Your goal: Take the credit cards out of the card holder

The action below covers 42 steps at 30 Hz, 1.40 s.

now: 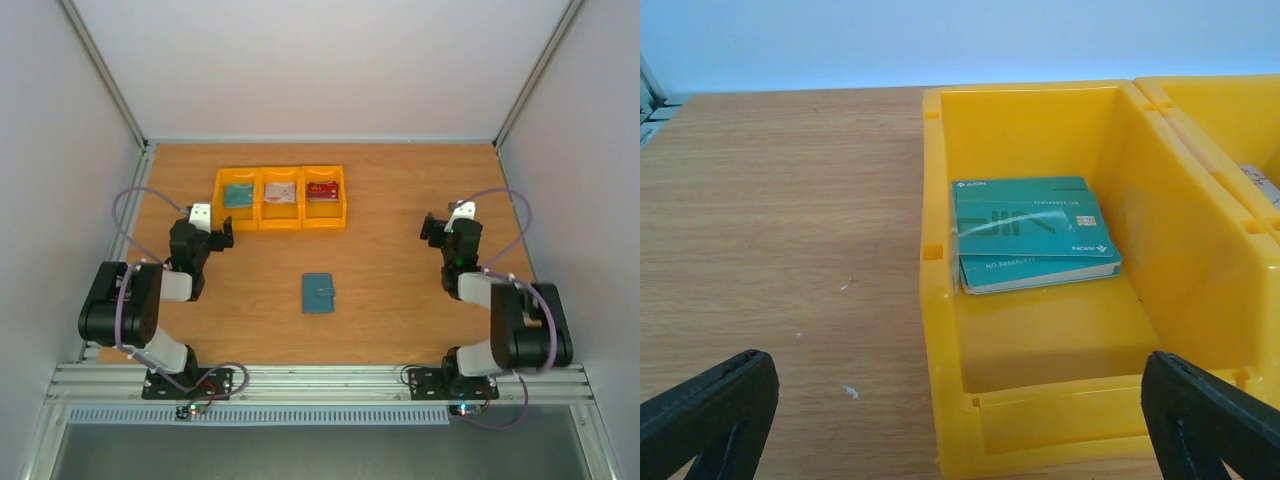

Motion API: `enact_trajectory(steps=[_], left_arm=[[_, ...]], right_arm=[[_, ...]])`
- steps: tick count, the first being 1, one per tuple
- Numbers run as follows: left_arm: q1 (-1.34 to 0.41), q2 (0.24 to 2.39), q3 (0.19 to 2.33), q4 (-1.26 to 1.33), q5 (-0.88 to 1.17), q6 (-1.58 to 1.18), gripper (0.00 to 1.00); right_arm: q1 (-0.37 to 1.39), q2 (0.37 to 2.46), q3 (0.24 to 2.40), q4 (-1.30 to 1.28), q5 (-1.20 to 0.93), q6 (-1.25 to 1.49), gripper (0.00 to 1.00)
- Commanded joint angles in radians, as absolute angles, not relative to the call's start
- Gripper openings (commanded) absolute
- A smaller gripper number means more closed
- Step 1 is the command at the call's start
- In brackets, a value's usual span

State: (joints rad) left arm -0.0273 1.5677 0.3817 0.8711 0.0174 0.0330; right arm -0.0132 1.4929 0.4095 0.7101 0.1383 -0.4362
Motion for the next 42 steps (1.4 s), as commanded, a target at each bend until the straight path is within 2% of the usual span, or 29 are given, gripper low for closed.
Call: enact_trajectory(steps=[1,5,7,8,13,17,23,34,37,39,42], left_arm=[[-0.024,1.565,0.402,0.909,0.003,0.028,0.99],[-0.023,1.559,0.401,0.910,0.003,0.029,1.00],[-0.023,1.509,0.433,0.800,0.025,0.038,0.99],[-0.023,1.468,0.477,0.685,0.026,0.038,1.00],[-0.023,1.337,0.890,-0.004,0.090,0.053,0.99],[-0.023,1.311,1.178,-0.506,0.260,0.058,0.99],[-0.024,1.243,1.319,-0.848,0.297,0.060,1.00],[-0.026,1.130,1.242,-0.949,0.398,0.132,1.00],[-0.028,1.132,1.224,-0.942,0.401,0.133,0.99],[-0.029,1.139,1.218,-0.939,0.403,0.137,0.99],[-0.030,1.163,1.223,-0.945,0.392,0.136,1.00]], right_arm=[[-0.019,1.240,0.537,0.380,0.107,-0.292,0.98],[-0.005,1.196,0.758,0.034,-0.289,-0.102,0.98],[0.066,1.235,0.872,-0.136,-0.440,-0.069,0.99],[0.124,1.253,0.934,-0.239,-0.434,-0.082,0.99],[0.518,1.362,1.212,-0.716,-0.118,-0.213,0.99],[0.697,1.436,1.281,-0.932,0.041,-0.153,0.98],[0.868,1.607,1.263,-0.986,0.124,-0.060,0.99],[0.909,1.911,1.381,-0.906,0.040,-0.009,0.98],[0.911,1.954,1.381,-0.908,0.032,-0.002,0.95],[0.911,1.963,1.369,-0.899,0.013,-0.002,0.90],[0.913,1.988,1.352,-0.894,-0.028,0.039,0.74]])
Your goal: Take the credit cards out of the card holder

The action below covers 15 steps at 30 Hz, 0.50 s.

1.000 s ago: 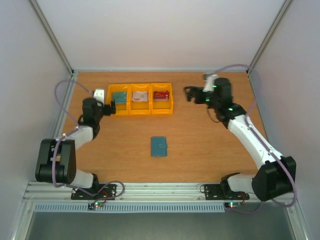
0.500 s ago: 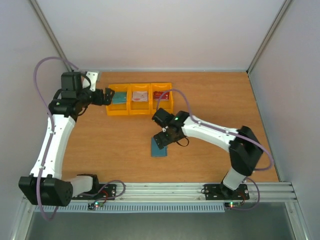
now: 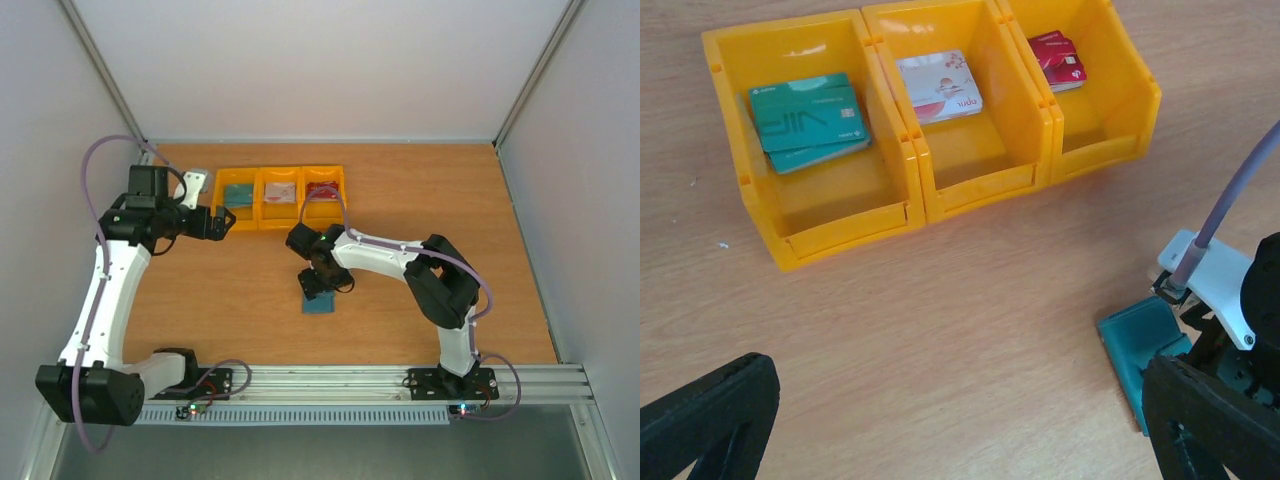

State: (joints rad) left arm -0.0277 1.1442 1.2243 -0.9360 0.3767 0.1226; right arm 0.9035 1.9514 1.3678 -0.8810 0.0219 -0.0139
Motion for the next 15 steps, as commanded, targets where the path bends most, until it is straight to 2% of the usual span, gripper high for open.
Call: enact_trajectory(steps=[1,3,6,12,15], left_arm=[[-0.030,1.168,1.228,-0.954,0.390,0.135,0.99],[-0.032,1.172,1.235,-0.967,0.392,0.139,0.99],[-0.032,1.164,1.230,-0.973,0.392,0.146,0.99],[-0.044,1.156,1.214,-0.985,0.403,0.147,0.99],[-0.065,1.161,1.210,-1.007,0.400,0.151,0.99]], right_arm=[[0.913,1.994,1.342,-0.891,-0.034,0.044,0.67],[0.914,1.997,1.323,-0.880,-0.052,0.052,0.60],[0.913,1.988,1.297,-0.852,-0.081,0.059,0.60],[0.909,1.948,1.298,-0.845,-0.083,0.046,0.67],[0.871,1.891,1.321,-0.857,-0.152,0.019,0.71]])
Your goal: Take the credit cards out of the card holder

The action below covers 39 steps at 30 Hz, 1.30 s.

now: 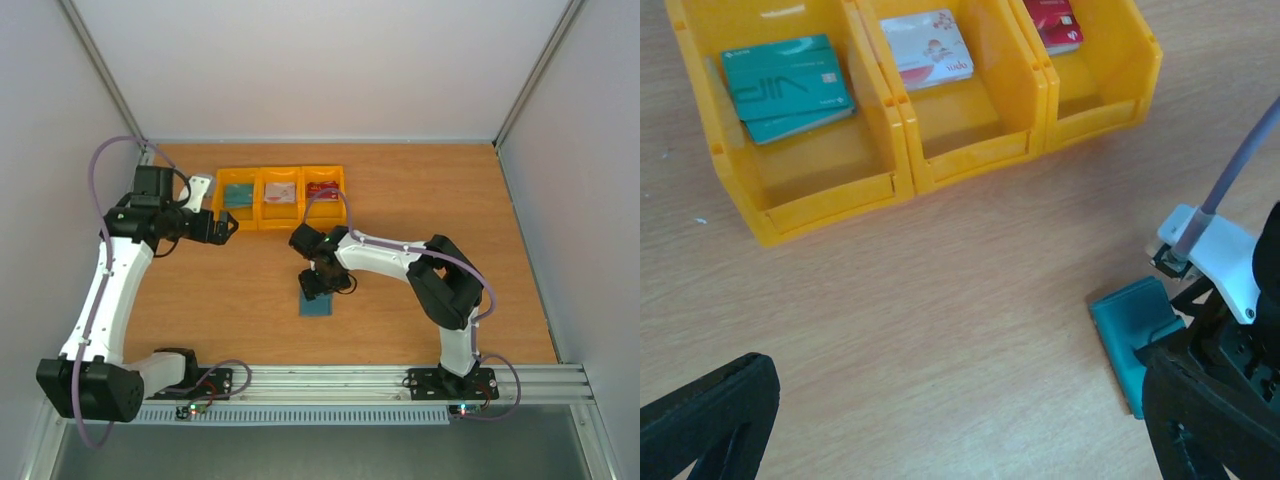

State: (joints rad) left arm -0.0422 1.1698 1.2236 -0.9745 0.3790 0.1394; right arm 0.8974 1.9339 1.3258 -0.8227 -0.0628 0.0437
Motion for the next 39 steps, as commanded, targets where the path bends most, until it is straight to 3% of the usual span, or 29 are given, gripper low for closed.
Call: enact_trajectory(steps=[1,6,11,22,32,39], left_arm=[[-0.073,1.163,1.205,-1.011,0.401,0.150,0.99],[-0.181,1.193,1.132,-1.015,0.474,0.182,0.86],[-0.294,1.356,1.114,-1.064,0.688,0.150,0.76],[-0.374,1.559,0.824,-0.473,0.715,-0.427,0.72],[-0.408,1.747,0.677,-0.102,0.770,-0.639,0.72],[-0.409,1.701,0.586,0.059,0.772,-0.725,0.70]], right_arm=[[0.853,1.861,1.324,-0.860,-0.173,0.017,0.73],[0.803,1.858,1.336,-0.892,-0.234,-0.037,0.77],[0.754,1.884,1.278,-0.782,-0.341,-0.004,0.76],[0.706,1.917,1.170,-0.626,-0.486,0.112,0.69],[0.706,1.899,1.092,-0.502,-0.553,0.212,0.64],[0.706,1.877,1.027,-0.369,-0.592,0.322,0.57]])
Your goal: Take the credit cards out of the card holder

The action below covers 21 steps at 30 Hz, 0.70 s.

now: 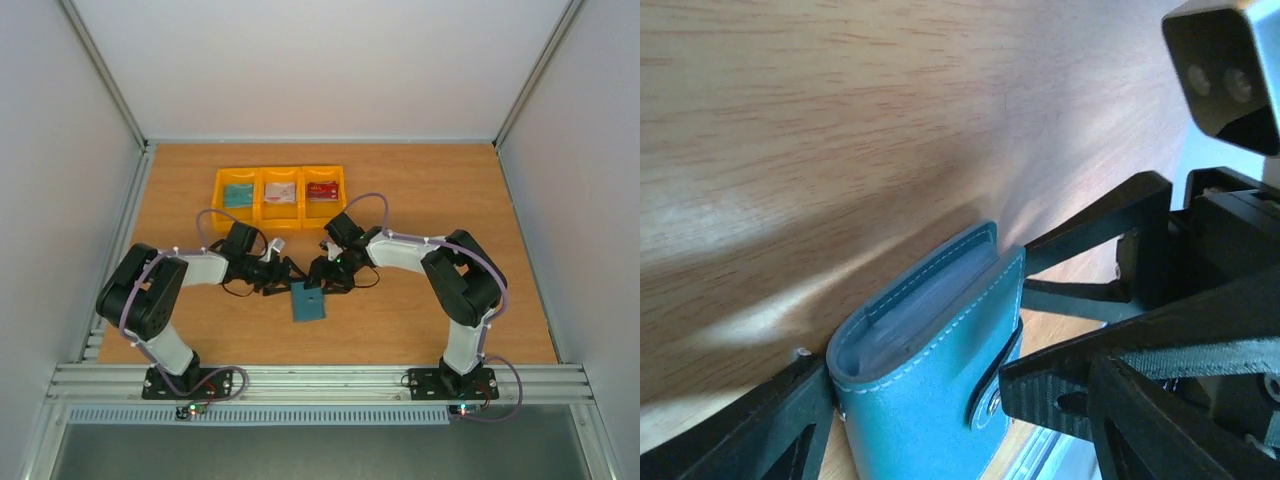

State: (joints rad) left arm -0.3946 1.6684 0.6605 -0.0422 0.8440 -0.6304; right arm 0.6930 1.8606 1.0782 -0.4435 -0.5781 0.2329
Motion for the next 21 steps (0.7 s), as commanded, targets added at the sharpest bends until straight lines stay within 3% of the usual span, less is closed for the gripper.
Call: enact_trajectory(steps=[1,6,14,17,21], left_arm=[[-0.408,1.700,0.585,0.070,0.787,-0.734,0.68],[-0.410,1.716,0.560,0.274,0.901,-0.869,0.49],[-0.410,1.675,0.585,0.201,0.896,-0.824,0.02],[-0.408,1.643,0.668,0.040,0.885,-0.759,0.00],[-0.407,1.565,0.908,-0.430,0.797,-0.460,0.00]], right_arm=[[0.707,1.872,1.022,-0.355,-0.594,0.332,0.56],[0.706,1.836,1.011,-0.303,-0.634,0.361,0.53],[0.670,1.757,0.985,-0.333,-0.623,0.347,0.52],[0.644,1.683,0.991,-0.402,-0.588,0.294,0.54],[0.617,1.520,1.101,-0.599,-0.486,0.119,0.63]])
